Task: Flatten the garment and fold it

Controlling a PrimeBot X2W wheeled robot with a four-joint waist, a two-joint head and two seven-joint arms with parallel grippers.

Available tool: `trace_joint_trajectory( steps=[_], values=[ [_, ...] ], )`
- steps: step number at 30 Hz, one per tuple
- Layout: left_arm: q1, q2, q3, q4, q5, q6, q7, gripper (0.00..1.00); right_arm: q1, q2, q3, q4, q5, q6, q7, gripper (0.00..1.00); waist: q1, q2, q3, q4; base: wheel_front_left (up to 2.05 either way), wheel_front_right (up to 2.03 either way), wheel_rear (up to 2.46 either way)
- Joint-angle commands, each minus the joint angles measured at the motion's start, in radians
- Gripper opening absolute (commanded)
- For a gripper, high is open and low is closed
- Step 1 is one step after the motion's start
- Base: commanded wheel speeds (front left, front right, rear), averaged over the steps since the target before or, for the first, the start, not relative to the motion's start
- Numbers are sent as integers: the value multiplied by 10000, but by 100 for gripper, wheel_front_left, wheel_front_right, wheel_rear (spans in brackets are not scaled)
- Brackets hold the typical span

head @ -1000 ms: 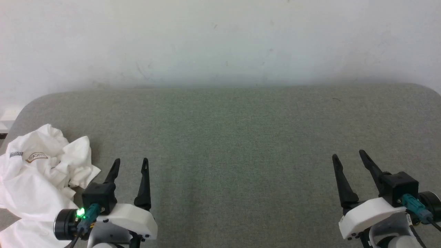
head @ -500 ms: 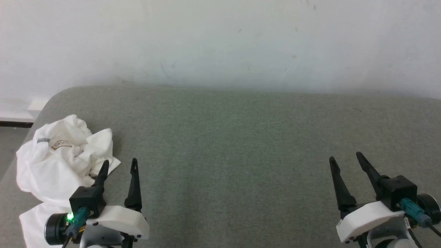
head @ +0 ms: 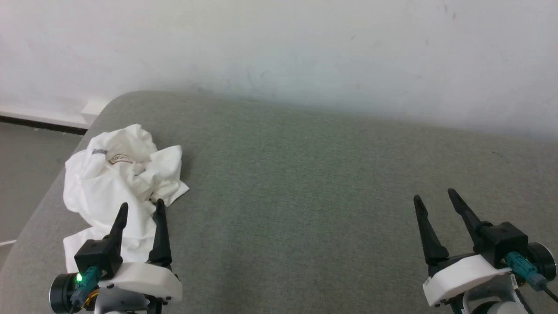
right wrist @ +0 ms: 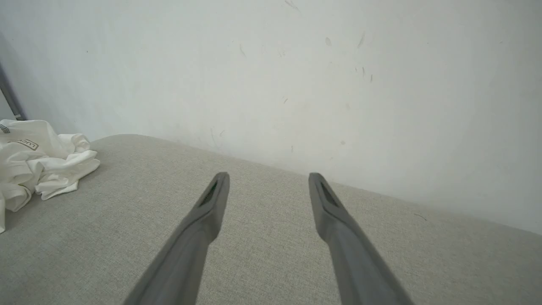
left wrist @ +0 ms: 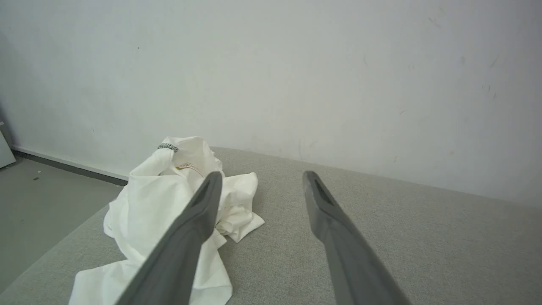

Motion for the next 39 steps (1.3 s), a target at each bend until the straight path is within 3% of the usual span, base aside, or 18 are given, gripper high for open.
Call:
trace_joint_trajectory(
  steps=[1,16,25,31,39],
  values=[
    [148,-9,95,-24,-92,94,-132,100,16,16,36,-134,-19,-9,-70,100,0,0,69,430,0,0,0],
    [-21,-11,211,95,-417,56,-425,100,22,21,164,-543,-82,-11,-95,100,0,0,290,1202,-10,-10,-10],
    [-1411,215,465,1059,-792,-281,-542,100,-88,24,252,-952,-219,-13,136,100,0,0,940,1237,0,0,0],
    [-2743,861,515,2078,-1138,-437,445,100,-216,26,300,-1198,-329,-14,337,100,0,0,1562,904,0,0,0],
    [-4380,1812,477,4082,-1756,-626,2980,100,-627,-95,500,-1553,-496,-15,570,100,0,0,2651,403,0,0,0]
  ],
)
